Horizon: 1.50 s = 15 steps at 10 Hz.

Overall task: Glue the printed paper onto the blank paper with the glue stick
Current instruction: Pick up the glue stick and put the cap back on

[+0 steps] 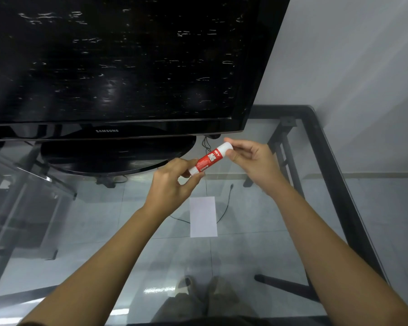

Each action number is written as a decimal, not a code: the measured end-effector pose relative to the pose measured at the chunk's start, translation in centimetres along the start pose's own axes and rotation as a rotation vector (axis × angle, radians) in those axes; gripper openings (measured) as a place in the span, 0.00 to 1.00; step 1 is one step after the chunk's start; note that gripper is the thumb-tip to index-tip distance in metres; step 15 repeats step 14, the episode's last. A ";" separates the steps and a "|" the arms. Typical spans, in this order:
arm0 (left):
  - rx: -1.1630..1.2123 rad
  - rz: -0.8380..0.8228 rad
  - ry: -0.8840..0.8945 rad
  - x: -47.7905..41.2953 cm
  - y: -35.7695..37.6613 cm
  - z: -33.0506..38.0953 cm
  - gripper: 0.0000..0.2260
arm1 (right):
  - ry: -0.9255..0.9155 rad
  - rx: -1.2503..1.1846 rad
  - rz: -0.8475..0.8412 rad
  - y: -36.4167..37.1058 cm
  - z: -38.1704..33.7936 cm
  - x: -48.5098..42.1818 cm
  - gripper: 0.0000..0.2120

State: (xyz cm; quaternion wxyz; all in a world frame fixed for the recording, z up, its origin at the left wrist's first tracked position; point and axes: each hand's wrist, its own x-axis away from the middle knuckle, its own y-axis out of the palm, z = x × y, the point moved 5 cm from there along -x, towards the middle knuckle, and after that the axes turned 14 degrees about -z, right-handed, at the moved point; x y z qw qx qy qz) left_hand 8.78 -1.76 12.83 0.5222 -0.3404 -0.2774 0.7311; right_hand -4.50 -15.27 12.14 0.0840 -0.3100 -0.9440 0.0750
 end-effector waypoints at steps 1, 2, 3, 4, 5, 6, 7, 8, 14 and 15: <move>0.096 0.089 -0.034 -0.1 -0.1 -0.3 0.14 | -0.044 -0.146 0.015 0.5 -0.3 -0.4 0.16; 0.153 0.136 -0.046 -0.4 0.3 -0.5 0.14 | -0.006 -0.257 0.050 1.0 0.1 -0.7 0.18; 0.182 0.110 -0.071 -0.6 1.7 -1.3 0.14 | 0.104 -0.297 -0.007 2.2 1.7 -1.1 0.16; 0.152 0.000 -0.125 -0.5 3.4 -2.6 0.17 | 0.159 -0.252 0.014 2.4 3.1 -1.0 0.14; 0.025 -0.236 -0.257 0.7 7.0 -5.9 0.23 | 0.213 0.008 0.163 1.5 5.9 -0.6 0.11; -0.016 -0.327 -0.353 2.3 8.6 -8.5 0.23 | 0.213 0.170 0.196 1.2 7.4 -0.2 0.10; -0.089 -0.461 -0.470 5.0 10.8 -12.1 0.24 | 0.193 0.320 0.169 1.2 9.1 0.4 0.11; -0.228 -0.529 -0.486 6.2 11.8 -13.4 0.25 | 0.171 0.343 0.155 1.3 9.8 0.7 0.10; -0.243 -0.512 -0.467 4.5 9.5 -12.9 0.27 | 0.283 0.355 0.061 0.4 9.7 1.1 0.36; -0.243 -0.512 -0.467 4.5 9.5 -12.9 0.27 | 0.283 0.355 0.061 0.4 9.7 1.1 0.36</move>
